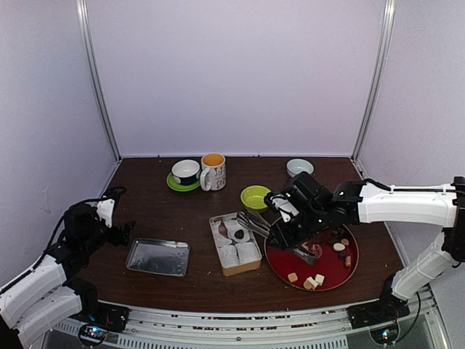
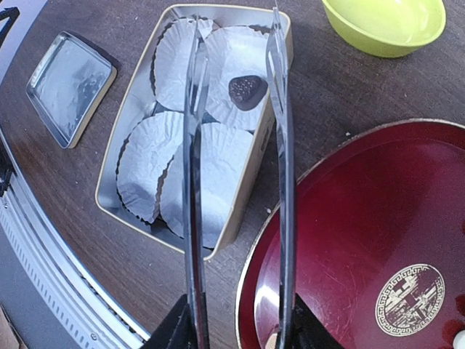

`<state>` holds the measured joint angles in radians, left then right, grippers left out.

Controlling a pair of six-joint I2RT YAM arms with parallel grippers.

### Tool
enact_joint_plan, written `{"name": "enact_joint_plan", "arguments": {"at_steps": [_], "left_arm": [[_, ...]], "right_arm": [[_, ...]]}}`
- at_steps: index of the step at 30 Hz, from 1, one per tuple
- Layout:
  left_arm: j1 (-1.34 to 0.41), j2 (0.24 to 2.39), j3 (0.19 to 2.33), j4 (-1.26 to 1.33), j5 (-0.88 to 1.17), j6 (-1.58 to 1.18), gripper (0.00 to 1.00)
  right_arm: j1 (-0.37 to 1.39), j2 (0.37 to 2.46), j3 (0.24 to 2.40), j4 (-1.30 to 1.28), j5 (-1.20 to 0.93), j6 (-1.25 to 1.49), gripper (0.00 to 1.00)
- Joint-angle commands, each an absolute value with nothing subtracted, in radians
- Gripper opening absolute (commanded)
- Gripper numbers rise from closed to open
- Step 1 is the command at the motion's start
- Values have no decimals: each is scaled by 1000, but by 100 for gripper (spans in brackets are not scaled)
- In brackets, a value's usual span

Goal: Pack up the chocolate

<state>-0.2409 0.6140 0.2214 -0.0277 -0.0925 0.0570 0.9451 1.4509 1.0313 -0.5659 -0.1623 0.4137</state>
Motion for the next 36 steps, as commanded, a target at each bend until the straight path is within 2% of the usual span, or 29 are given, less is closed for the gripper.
{"name": "enact_joint_plan", "arguments": {"at_steps": [1, 12, 19, 36], "left_arm": [[-236, 607, 212, -22, -56, 60, 98], [-235, 620, 217, -24, 10, 91, 98], [-236, 624, 219, -25, 27, 98, 98], [-235, 638, 223, -27, 62, 113, 98]], "right_arm": [[947, 1389, 985, -546, -133, 418, 38], [947, 1257, 868, -597, -156, 447, 38], [937, 1149, 815, -695, -41, 492, 38], [732, 1075, 669, -682, 8, 525, 37]]}}
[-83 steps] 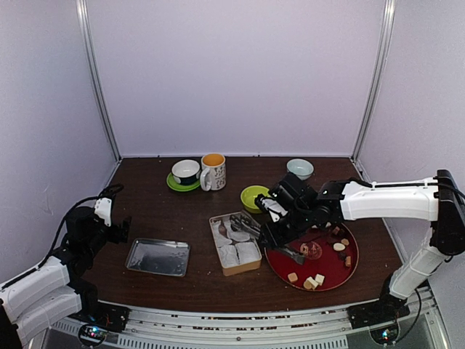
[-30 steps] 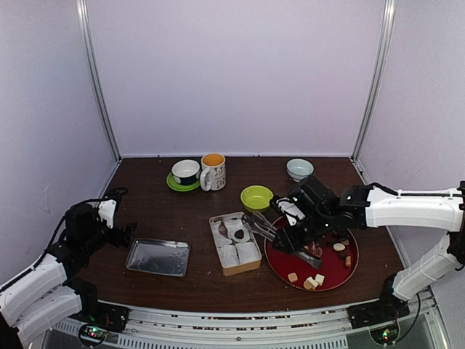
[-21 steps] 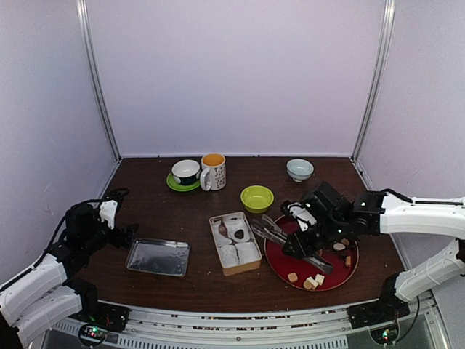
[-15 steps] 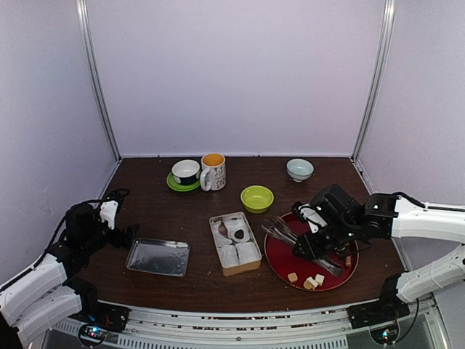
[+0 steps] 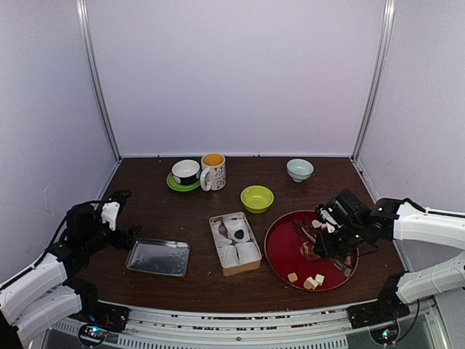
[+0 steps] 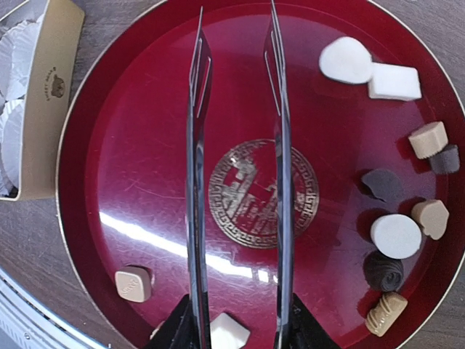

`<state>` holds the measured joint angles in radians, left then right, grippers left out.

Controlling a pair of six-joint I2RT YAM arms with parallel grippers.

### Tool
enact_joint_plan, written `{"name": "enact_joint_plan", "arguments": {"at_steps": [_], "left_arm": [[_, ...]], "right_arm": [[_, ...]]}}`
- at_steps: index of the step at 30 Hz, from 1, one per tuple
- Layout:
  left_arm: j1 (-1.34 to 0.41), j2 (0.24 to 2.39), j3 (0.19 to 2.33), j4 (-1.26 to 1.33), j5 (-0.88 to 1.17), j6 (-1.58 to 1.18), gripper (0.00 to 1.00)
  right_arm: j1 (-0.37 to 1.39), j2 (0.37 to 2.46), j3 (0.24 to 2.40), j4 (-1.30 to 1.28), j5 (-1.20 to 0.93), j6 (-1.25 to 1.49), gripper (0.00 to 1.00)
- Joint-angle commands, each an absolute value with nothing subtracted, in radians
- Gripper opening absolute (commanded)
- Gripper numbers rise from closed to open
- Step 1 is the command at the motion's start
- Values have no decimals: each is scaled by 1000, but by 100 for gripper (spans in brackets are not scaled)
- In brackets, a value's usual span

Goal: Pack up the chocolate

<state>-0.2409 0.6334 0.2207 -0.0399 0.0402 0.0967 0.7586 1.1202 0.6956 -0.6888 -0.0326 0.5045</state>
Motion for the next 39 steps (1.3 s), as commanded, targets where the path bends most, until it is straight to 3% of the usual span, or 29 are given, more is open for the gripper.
{"name": "enact_joint_plan", "arguments": {"at_steps": [1, 22, 39], "left_arm": [[-235, 640, 224, -27, 63, 114, 98], [-236, 642, 222, -28, 93, 127, 98], [-236, 669, 233, -30, 122, 139, 98]], "right_arm": [[725, 1066, 661, -681, 7, 526, 37], [699, 921, 557, -665, -33, 705, 40], [659, 1016, 504, -579, -30, 719, 39]]}}
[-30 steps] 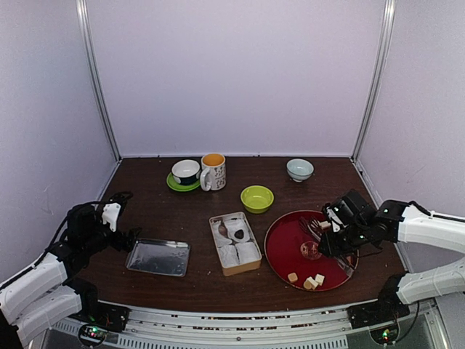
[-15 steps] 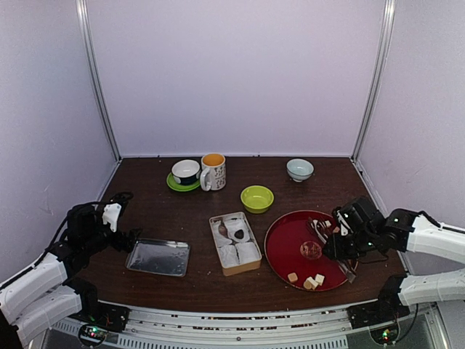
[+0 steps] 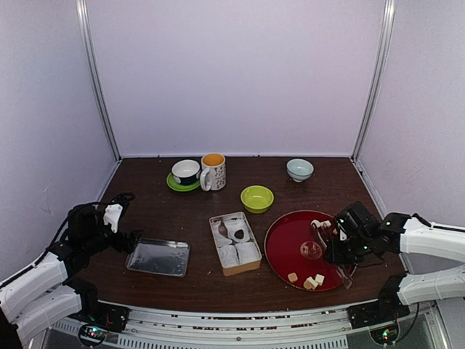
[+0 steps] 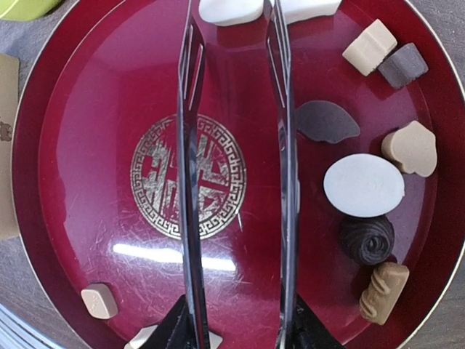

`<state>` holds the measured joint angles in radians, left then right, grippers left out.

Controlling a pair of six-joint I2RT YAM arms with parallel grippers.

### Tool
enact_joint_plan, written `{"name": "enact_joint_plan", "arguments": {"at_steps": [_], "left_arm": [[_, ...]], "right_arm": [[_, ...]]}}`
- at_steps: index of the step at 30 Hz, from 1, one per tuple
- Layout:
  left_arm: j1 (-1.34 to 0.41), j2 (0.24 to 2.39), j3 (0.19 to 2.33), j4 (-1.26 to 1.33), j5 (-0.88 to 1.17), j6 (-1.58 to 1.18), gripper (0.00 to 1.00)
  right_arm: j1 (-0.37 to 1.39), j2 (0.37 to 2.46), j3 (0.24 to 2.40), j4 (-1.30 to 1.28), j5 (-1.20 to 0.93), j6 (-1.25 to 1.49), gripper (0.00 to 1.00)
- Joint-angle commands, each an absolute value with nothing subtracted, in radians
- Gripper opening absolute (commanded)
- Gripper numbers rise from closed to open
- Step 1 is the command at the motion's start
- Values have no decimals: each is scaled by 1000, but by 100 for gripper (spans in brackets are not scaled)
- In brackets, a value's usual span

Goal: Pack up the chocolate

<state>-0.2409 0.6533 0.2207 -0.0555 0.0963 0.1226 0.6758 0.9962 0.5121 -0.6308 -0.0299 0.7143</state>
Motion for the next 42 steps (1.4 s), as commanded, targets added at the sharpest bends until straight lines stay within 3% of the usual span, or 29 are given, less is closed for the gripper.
{"name": "enact_joint_plan", "arguments": {"at_steps": [1, 25, 42], "left_arm": [[-235, 670, 235, -29, 122, 139, 98], [-235, 666, 232, -31, 119, 138, 98], [-235, 667, 233, -30, 119, 138, 98]], "right_arm": [[656, 1022, 506, -572, -30, 717, 39], [583, 1206, 617, -533, -47, 596, 38], [583, 1151, 653, -561, -112, 530, 27]]}}
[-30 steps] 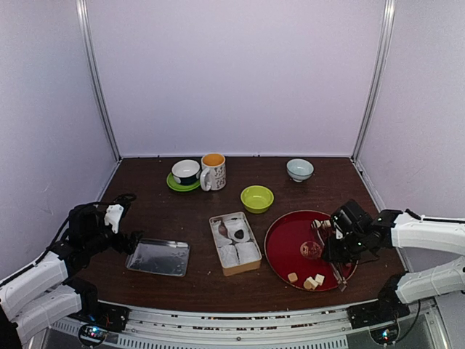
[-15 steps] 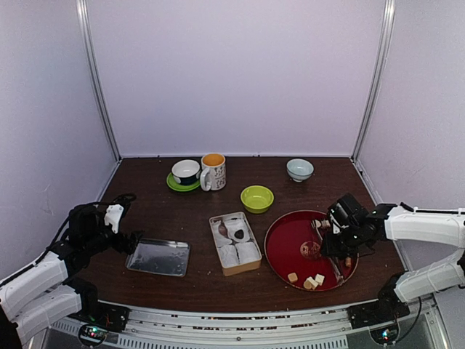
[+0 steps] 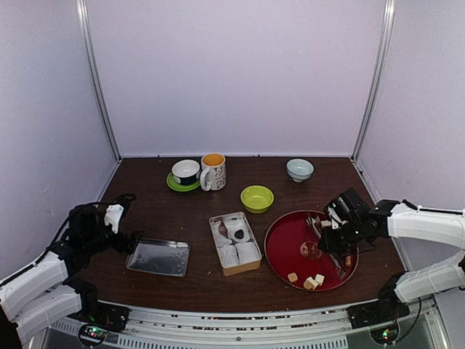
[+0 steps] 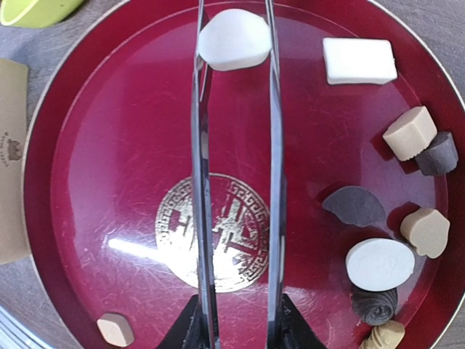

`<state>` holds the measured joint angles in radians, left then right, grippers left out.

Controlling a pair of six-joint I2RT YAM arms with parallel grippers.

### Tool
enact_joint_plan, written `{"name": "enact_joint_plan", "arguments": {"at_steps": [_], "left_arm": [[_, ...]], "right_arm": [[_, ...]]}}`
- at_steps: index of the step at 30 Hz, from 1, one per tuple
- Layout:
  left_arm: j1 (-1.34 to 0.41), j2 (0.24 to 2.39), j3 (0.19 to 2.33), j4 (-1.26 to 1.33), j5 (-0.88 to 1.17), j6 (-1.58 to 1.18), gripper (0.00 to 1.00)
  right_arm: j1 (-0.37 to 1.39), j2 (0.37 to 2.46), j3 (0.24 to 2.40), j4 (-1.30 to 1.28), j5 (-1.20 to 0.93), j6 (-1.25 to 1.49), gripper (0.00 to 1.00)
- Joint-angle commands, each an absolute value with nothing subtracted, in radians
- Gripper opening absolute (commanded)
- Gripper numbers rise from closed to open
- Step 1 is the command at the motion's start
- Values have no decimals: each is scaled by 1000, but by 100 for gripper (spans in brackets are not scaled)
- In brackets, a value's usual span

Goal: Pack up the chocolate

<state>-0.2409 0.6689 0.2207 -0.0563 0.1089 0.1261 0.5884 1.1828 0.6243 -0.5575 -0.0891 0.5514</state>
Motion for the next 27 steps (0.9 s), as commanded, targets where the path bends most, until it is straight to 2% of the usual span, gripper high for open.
{"name": "enact_joint_plan", "arguments": {"at_steps": [1, 9, 20, 27], "left_arm": [[-235, 667, 233, -30, 119, 137, 98], [-236, 666, 233, -29, 119, 138, 98], [-236, 667, 233, -30, 118, 138, 98], [-236, 667, 232, -30, 119, 138, 98]], "right_arm": [[583, 1145, 653, -558, -127, 525, 26], [594, 1126, 644, -458, -347, 499, 25], [698, 1107, 685, -366, -444, 495, 25], [823, 1209, 763, -311, -460, 495, 26]]}}
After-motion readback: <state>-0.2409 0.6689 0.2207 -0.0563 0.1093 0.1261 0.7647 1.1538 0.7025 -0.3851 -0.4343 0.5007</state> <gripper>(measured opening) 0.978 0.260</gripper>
